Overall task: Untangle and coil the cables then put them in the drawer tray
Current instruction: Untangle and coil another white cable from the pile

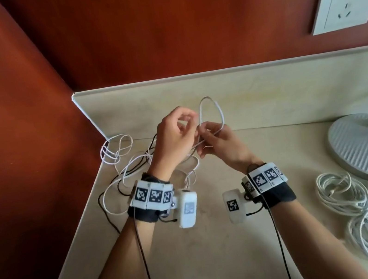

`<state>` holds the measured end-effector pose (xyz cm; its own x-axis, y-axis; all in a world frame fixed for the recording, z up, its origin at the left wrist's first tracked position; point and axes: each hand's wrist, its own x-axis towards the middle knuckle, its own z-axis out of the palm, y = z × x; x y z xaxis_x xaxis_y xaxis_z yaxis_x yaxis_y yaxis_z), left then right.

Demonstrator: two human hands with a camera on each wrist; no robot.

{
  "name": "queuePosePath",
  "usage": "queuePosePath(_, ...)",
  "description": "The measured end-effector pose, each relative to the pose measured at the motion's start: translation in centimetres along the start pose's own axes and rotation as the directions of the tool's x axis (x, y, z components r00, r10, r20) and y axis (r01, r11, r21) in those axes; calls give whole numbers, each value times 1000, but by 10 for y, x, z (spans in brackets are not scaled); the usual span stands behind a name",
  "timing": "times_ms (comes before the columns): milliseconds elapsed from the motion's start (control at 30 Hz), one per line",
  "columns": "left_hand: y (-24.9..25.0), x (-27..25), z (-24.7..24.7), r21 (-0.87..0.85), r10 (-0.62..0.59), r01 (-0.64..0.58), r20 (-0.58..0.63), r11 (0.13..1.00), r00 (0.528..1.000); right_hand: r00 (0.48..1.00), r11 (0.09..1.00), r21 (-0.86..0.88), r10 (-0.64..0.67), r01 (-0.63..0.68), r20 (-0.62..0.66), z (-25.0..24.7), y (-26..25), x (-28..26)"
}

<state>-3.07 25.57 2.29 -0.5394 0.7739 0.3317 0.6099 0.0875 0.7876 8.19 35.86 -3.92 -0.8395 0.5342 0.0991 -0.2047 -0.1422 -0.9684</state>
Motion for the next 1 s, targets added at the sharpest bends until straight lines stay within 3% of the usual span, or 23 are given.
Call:
queuePosePath(100,-10,-10,8,172,35,-54,115,984,993,993,984,169,-35,54,-110,-16,-3,5)
queuePosePath(233,-21,-12,13,299,-52,-28,256,954,965,985,957,260,-93,129,-148,-24,-7,3)
queuePosePath(367,-28,-5,9,472,-175,-24,372,881,912,961,937,322,-49,138,-271,-36,-16,4)
queuePosePath(433,-34,-2,8,568,-142,-51,291,822,946,954,985,149,-35,83,-299,-42,-20,5)
queuePosePath(500,-38,2,7,621,-118,-28,192,783,974,962,981,-195,-32,-22,-270,-45,-23,1)
queuePosePath(600,-43,10,3,645,-80,4,89,765,993,983,785,-598,71,-161,-171,-43,-24,-6)
queuePosePath(700,-44,13,-2,650,29,-24,3,760,1000,963,620,-761,268,-191,-22,-37,-20,-9)
queuePosePath(767,-44,14,-6,646,47,-21,-23,763,999,938,569,-811,337,-132,84,-34,-21,-13)
queuePosePath(833,-48,16,-11,646,18,16,-46,763,999,960,615,-785,253,-68,116,-34,-25,-15)
queuePosePath(867,-51,17,-15,645,-6,45,-62,763,998,980,664,-744,187,-75,68,-36,-27,-14)
queuePosePath(933,-57,18,-22,633,-67,109,-91,766,994,988,817,-560,77,-139,-132,-41,-28,-11)
queuePosePath(1000,-58,15,-26,624,-119,155,-99,766,988,921,932,-327,19,-158,-389,-46,-29,-6)
